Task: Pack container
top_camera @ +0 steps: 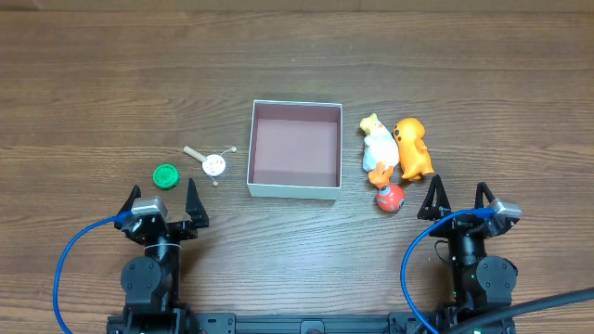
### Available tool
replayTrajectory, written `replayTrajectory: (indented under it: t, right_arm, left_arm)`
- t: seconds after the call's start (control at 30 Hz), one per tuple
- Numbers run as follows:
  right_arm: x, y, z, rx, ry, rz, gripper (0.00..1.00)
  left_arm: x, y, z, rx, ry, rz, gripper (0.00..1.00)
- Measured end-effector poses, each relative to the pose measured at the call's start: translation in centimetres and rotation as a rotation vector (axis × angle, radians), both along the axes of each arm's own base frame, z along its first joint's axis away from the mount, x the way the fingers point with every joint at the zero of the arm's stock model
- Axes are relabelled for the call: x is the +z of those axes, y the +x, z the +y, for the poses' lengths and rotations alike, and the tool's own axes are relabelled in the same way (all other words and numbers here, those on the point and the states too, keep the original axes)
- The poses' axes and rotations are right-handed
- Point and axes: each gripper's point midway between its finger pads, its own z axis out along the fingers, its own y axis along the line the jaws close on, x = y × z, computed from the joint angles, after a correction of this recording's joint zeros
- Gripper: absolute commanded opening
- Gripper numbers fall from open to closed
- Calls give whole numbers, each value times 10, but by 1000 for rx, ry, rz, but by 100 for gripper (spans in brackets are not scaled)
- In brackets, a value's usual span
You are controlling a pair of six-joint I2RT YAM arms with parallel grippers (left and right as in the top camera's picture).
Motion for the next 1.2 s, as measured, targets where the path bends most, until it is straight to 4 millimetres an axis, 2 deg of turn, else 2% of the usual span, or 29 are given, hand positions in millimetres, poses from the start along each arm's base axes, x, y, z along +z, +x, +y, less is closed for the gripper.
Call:
replayTrajectory:
  t: [0.07,0.13,0.2,1.2]
  right_arm:
    - [-1,0,2,9,-1,3,100]
    - [-4,-1,26,103,-2,14,100]
    - [-3,-2,36,144,-2,14,100]
    - [-3,-2,35,136,-2,14,100]
  left_arm:
    - [0,0,0,0,0,0,100]
    - [0,0,0,0,0,0,100]
    - [0,0,0,0,0,0,100]
    - [0,0,0,0,0,0,100]
